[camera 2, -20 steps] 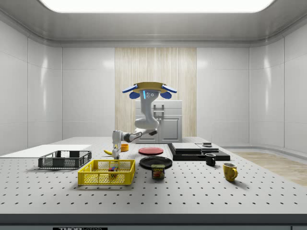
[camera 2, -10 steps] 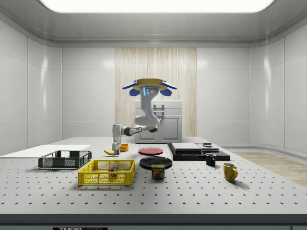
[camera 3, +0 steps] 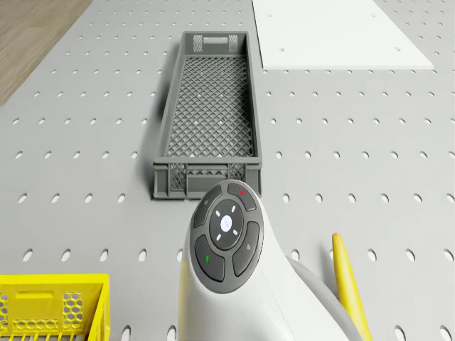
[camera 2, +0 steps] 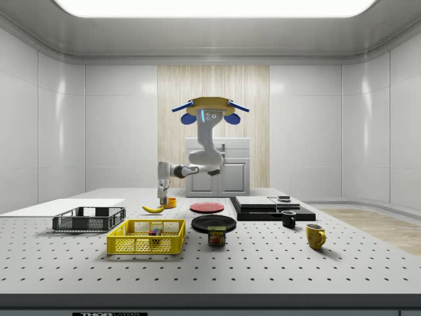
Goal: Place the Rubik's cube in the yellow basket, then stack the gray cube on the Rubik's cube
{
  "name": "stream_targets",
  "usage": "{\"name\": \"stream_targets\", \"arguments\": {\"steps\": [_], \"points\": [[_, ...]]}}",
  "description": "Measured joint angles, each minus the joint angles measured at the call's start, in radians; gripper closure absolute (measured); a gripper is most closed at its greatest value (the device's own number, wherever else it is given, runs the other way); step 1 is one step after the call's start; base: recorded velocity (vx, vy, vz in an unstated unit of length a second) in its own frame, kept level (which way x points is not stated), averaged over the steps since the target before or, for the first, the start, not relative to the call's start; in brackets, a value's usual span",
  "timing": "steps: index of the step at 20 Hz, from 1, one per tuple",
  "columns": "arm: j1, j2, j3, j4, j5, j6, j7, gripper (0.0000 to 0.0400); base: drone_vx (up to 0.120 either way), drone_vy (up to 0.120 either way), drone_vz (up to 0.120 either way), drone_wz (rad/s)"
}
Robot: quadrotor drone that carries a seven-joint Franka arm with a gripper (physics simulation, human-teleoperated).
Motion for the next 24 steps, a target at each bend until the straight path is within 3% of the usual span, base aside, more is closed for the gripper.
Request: {"name": "stream_targets", "arguments": {"steps": [7,11,20,24], "points": [[0.000,0.000,0.002,-0.001,0.002,-0.001,0.000,0.0150,-0.120,0.120,0.023,0.000],[0.000,0.000,0.003,-0.001,0.003,-0.001,0.000,0.0150,-0.110,0.020,0.000,0.000],[0.000,0.000,0.003,-0.001,0.003,-0.001,0.000,0.0150,0.000,0.120,0.000,0.000],[0.000,0.000,0.003,-0.001,0.003,-0.001,0.000,0.0150,0.120,0.120,0.000,0.000]]}}
